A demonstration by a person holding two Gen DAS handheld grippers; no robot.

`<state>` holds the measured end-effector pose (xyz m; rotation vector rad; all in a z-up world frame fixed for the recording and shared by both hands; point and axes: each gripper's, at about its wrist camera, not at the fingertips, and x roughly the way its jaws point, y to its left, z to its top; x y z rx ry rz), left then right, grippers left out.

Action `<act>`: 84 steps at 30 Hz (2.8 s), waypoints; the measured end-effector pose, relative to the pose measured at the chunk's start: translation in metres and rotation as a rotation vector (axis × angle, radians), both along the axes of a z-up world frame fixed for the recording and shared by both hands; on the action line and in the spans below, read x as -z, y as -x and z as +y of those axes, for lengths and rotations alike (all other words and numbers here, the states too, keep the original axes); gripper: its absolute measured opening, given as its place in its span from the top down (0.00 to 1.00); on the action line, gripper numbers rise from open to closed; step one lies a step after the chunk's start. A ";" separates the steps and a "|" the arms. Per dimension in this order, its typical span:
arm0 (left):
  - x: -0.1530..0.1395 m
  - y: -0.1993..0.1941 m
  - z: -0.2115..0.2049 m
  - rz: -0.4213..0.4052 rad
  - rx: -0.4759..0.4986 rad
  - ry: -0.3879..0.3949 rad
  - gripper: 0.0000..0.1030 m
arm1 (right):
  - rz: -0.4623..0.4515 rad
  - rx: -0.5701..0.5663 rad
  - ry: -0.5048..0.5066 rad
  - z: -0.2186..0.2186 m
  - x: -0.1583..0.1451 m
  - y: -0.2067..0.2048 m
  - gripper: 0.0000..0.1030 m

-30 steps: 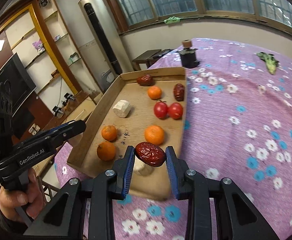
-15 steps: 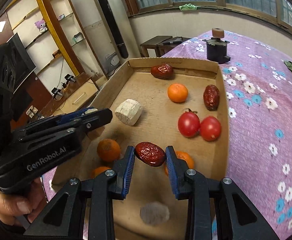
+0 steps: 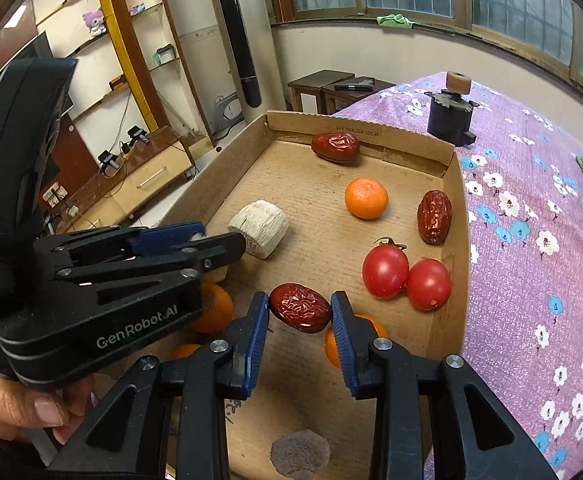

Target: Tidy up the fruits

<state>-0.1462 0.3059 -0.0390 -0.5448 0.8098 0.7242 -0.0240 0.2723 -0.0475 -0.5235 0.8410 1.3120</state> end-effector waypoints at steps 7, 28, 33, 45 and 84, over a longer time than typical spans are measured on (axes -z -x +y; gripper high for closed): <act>-0.007 0.008 -0.008 -0.002 -0.008 -0.016 0.49 | -0.005 -0.008 -0.003 -0.007 -0.003 0.003 0.55; -0.039 0.055 -0.102 -0.020 0.018 -0.178 0.20 | -0.028 -0.185 -0.111 -0.107 -0.043 -0.012 0.27; -0.039 0.063 -0.116 -0.032 0.030 -0.169 0.20 | -0.042 -0.243 -0.121 -0.123 -0.049 -0.013 0.20; -0.040 0.064 -0.156 -0.011 0.120 -0.200 0.20 | -0.122 -0.393 -0.086 -0.138 -0.041 0.019 0.16; -0.042 0.073 -0.161 -0.039 0.116 -0.190 0.20 | -0.164 -0.457 -0.067 -0.145 -0.032 0.033 0.16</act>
